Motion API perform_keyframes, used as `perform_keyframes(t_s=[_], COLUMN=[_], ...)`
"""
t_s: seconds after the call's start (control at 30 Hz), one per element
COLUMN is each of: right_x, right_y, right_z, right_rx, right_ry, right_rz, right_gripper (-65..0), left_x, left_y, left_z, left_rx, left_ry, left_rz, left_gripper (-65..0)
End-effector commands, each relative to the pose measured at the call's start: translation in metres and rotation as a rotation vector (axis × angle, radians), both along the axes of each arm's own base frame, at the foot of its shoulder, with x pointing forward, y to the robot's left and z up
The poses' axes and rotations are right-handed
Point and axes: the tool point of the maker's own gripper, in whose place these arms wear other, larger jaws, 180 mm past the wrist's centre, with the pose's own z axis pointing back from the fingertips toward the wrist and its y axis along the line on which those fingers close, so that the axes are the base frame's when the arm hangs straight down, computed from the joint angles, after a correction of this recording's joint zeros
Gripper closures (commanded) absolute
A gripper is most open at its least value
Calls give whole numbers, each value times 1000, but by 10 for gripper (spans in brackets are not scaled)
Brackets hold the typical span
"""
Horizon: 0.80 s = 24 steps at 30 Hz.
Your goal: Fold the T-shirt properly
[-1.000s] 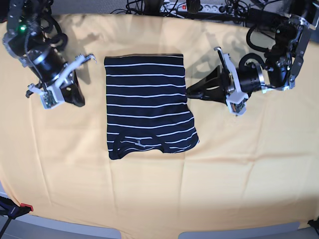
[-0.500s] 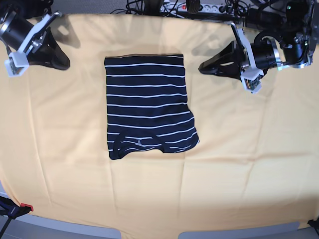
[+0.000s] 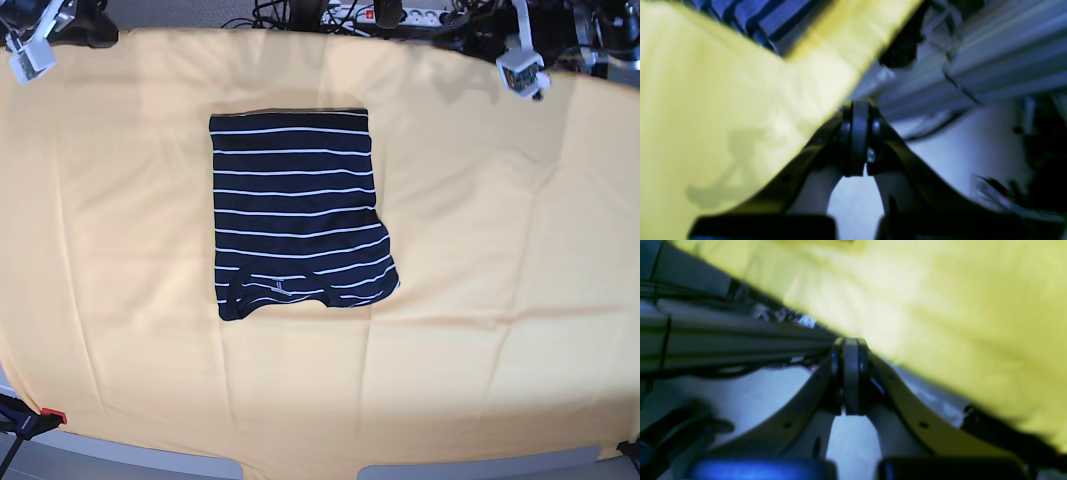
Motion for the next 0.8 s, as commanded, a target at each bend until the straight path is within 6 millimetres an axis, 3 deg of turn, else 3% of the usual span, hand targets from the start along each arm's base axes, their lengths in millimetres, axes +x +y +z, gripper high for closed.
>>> perform_keyframes(t_s=[0.0, 0.3, 0.47, 0.67, 0.77], right_x=[-5, -56, -82, -114, -138], right_y=[4, 1, -12, 21, 31], right_z=[5, -4, -26, -58, -83], right_rx=[12, 16, 65, 257, 251], right_ry=[5, 202, 332, 488, 575], right_rz=[16, 3, -74, -99, -93], right_gripper=[0, 0, 0, 0, 0], left_x=[-11, -100, -102, -137, -160], left_y=[-1, 12, 24, 32, 28], left_z=[2, -16, -38, -68, -77], left_rx=[-3, 91, 118, 115, 97], left_ry=[35, 375, 402, 573, 666], left_rz=[-16, -9, 118, 209, 216], left_gripper=[0, 0, 0, 0, 0])
